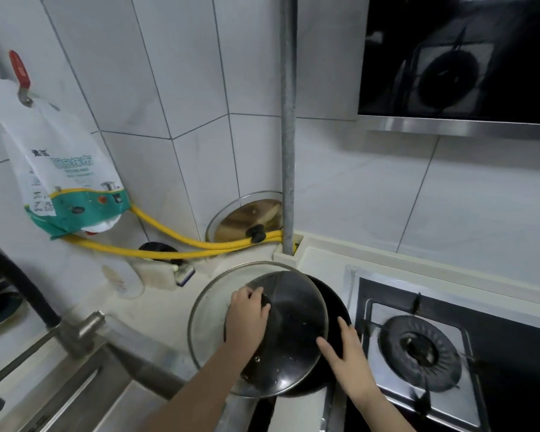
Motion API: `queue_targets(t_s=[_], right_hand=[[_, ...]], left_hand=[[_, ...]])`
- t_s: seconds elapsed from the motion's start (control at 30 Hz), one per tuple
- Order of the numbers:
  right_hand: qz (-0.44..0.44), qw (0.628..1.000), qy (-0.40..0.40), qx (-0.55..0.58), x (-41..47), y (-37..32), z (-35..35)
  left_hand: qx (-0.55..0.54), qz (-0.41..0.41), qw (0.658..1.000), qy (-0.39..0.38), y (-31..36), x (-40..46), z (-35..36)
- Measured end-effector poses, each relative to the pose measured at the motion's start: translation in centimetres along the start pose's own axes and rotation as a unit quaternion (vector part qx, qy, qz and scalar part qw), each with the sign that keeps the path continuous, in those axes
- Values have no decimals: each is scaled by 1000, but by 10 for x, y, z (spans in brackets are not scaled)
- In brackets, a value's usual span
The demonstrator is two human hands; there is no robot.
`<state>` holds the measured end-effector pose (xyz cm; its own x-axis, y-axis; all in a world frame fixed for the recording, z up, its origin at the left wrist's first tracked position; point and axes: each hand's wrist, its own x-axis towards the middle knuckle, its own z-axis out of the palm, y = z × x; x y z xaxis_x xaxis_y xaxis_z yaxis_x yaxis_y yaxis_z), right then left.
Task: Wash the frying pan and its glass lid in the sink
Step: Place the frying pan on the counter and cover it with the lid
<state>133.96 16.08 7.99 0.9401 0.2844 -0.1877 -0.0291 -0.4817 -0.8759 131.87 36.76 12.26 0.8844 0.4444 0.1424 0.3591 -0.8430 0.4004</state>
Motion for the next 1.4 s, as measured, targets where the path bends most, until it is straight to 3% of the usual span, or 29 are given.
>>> queue_targets(t_s=[0.33,1.03,1.4], right_hand=[[-27,998,27,54,16,4,-6],[-21,999,-22,26,51,-12,20],[12,1000,7,29,37,-5,20]], left_hand=[[-18,54,997,-46,32,7,38],[14,41,998,-41,3,44,30],[52,40,997,-42,-1,38,35]])
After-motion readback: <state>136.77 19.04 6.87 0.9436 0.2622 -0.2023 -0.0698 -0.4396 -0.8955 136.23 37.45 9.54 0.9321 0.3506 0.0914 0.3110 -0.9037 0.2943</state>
